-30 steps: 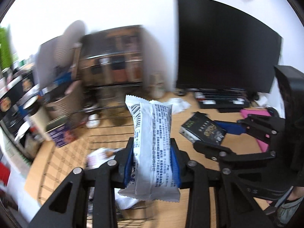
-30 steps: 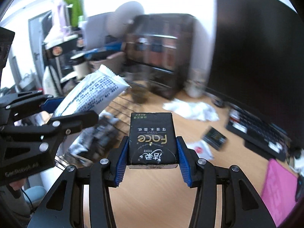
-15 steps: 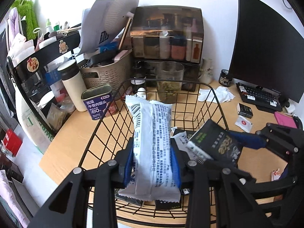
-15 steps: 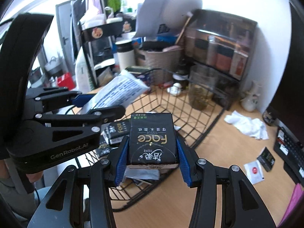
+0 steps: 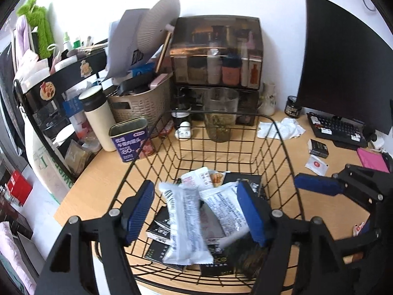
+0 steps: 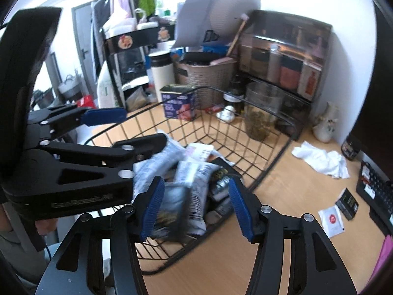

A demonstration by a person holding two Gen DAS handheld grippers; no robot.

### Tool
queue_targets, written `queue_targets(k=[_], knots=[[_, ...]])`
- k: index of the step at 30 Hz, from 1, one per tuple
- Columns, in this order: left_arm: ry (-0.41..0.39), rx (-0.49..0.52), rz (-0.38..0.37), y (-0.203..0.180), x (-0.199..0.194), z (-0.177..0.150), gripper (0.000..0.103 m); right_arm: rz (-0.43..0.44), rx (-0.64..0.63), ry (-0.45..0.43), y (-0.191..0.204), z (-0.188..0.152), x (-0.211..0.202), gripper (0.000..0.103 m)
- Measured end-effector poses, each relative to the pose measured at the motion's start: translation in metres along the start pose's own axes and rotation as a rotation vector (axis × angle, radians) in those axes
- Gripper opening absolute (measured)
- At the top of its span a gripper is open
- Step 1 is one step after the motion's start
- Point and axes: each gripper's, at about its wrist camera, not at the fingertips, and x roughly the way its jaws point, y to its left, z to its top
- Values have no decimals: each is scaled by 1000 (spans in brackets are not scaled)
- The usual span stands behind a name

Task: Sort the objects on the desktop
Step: 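Bring both open tools back over the white sachet and last Face pack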

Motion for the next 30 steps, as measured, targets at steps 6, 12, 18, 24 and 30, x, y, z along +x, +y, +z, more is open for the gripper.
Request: queue_targets(k=[6,12,18,24,30], knots=[[14,52,-66,-34,0,1,74,-44,41,-1,-34,-14,-16,54],[-12,135,-134,-90,-9,9,74,-128,118,-6,-88,-40,-50,54],[11,194,-217,-152,4,11,74,-240,227,12,-154,-80,-85,54],[92,250,-264,-210,50,3,74,-309,338,48,-213,-117,-93,54],[192,270,-275,-249,107,-2,74,-319,363,108,-252,-131,-71,54]])
